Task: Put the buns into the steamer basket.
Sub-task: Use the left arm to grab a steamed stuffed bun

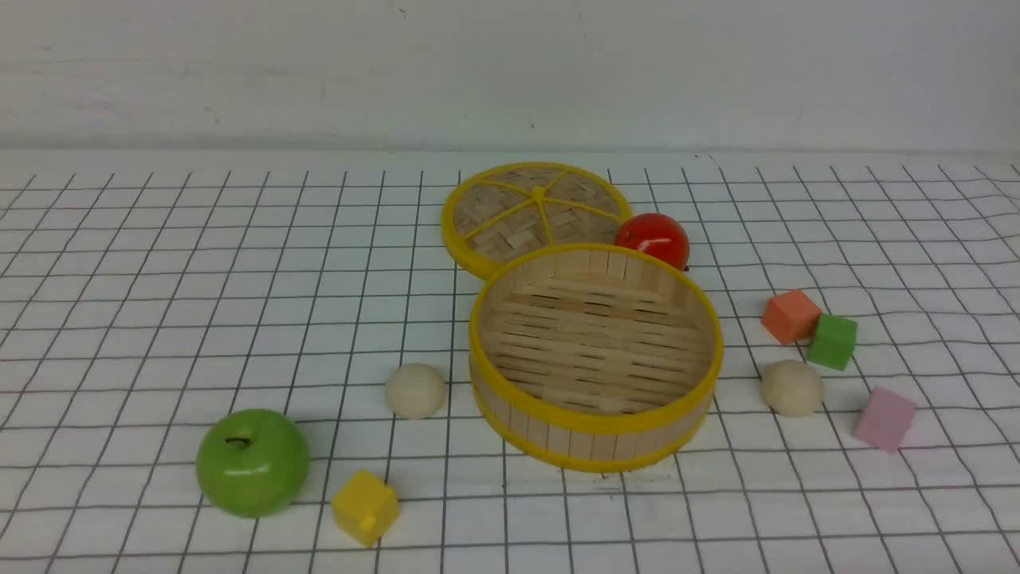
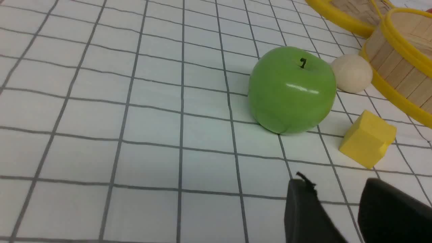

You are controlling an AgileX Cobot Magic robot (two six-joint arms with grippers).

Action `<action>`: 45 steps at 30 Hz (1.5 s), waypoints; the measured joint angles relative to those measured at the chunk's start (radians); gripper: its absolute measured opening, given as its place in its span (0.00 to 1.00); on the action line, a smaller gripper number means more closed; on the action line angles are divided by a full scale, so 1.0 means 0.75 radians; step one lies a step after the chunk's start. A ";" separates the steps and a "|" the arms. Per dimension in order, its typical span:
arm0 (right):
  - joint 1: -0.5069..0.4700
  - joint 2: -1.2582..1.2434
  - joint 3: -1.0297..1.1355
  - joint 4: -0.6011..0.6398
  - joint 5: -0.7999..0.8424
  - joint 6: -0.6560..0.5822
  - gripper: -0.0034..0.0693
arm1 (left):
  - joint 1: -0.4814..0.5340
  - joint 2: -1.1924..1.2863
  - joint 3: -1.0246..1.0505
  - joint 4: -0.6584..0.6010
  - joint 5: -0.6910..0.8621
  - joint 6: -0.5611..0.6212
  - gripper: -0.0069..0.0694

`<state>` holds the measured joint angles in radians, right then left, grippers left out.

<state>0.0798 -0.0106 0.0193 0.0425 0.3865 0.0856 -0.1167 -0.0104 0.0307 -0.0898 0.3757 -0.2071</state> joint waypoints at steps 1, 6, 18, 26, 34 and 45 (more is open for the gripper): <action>0.000 0.000 0.000 0.000 0.000 0.000 0.38 | 0.000 0.000 0.000 0.000 0.000 0.000 0.40; 0.000 0.000 0.000 0.000 0.000 0.000 0.38 | 0.000 0.000 0.000 0.000 0.000 0.000 0.40; 0.000 0.000 0.000 0.000 0.000 0.000 0.38 | 0.000 0.000 0.000 0.000 -0.006 0.000 0.40; 0.000 0.000 0.000 0.000 0.000 0.000 0.38 | 0.000 0.000 0.000 -0.326 -0.162 -0.180 0.40; 0.000 0.000 0.000 0.000 0.000 0.000 0.38 | 0.000 0.000 0.000 -0.633 -0.433 -0.311 0.39; 0.000 0.000 0.000 0.000 0.000 0.000 0.38 | 0.000 0.233 -0.431 -0.563 0.005 -0.042 0.07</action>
<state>0.0798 -0.0106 0.0193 0.0425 0.3865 0.0856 -0.1167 0.1640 -0.2923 -0.5122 0.3791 -0.2384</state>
